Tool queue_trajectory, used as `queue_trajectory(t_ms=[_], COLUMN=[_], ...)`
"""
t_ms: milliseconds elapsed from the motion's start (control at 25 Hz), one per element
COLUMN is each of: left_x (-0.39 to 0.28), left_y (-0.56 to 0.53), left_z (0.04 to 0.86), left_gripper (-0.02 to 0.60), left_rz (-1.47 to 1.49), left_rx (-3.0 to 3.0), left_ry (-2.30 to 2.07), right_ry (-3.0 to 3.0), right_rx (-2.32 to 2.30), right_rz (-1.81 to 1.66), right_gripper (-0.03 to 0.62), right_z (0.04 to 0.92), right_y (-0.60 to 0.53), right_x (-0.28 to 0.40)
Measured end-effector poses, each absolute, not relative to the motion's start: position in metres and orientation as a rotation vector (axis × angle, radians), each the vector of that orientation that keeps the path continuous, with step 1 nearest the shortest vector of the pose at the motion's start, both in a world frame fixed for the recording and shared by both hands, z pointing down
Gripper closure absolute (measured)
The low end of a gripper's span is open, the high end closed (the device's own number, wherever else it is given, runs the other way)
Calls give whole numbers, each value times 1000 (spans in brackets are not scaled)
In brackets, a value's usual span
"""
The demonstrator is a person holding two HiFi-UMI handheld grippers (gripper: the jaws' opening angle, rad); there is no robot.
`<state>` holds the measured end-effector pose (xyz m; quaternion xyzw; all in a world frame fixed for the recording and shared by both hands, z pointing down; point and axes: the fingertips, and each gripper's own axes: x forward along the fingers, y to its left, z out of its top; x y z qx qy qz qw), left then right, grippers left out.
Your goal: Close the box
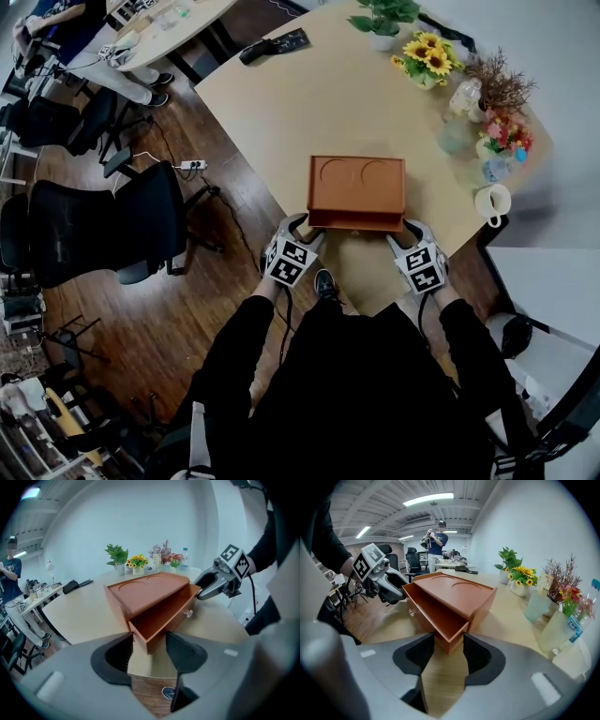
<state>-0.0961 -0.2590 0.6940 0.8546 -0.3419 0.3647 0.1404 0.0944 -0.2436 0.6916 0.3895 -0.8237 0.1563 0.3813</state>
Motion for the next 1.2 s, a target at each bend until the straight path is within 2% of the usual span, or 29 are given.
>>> queue_trajectory(t_ms=[40, 80, 160, 200, 280, 360, 520, 640, 680, 1000, 1200], left_x=[-97, -98, -100, -99, -96, -91, -88, -96, -98, -111, -118], left_y=[-260, -261, -265, -267, -270, -275, -285, -296, -297, -291, -250], left_z=[692, 691, 690, 692, 700, 704, 701, 693, 692, 686, 625], left_gripper=[376, 358, 262, 233, 212, 212, 240, 372, 394, 401, 402], left_rz=[1034, 1012, 998, 1021, 1105, 1168, 1145, 992, 962, 820, 549], left_rx=[2476, 2485, 2509, 2522, 2546, 2571, 2568, 2460, 2421, 2276, 2178], left_ry=[-999, -1015, -1027, -1011, -945, -865, -851, -1026, -1075, -1272, -1397], right_ry=[-2108, -2113, -2119, -2122, -2128, -2136, -2132, -2100, -2085, -2104, -2410], right_rx=[991, 988, 973, 958, 913, 873, 910, 1055, 1085, 1165, 1235], right_rz=[400, 399, 395, 393, 382, 361, 361, 400, 402, 442, 603], right_gripper=[393, 358, 252, 216, 191, 192, 269, 417, 441, 457, 480], right_z=[692, 693, 696, 698, 702, 703, 697, 692, 691, 685, 611], right_y=[-244, -245, -249, -252, -257, -262, -271, -279, -280, -281, -267], right_x=[95, 96, 98, 99, 98, 94, 91, 102, 104, 109, 105])
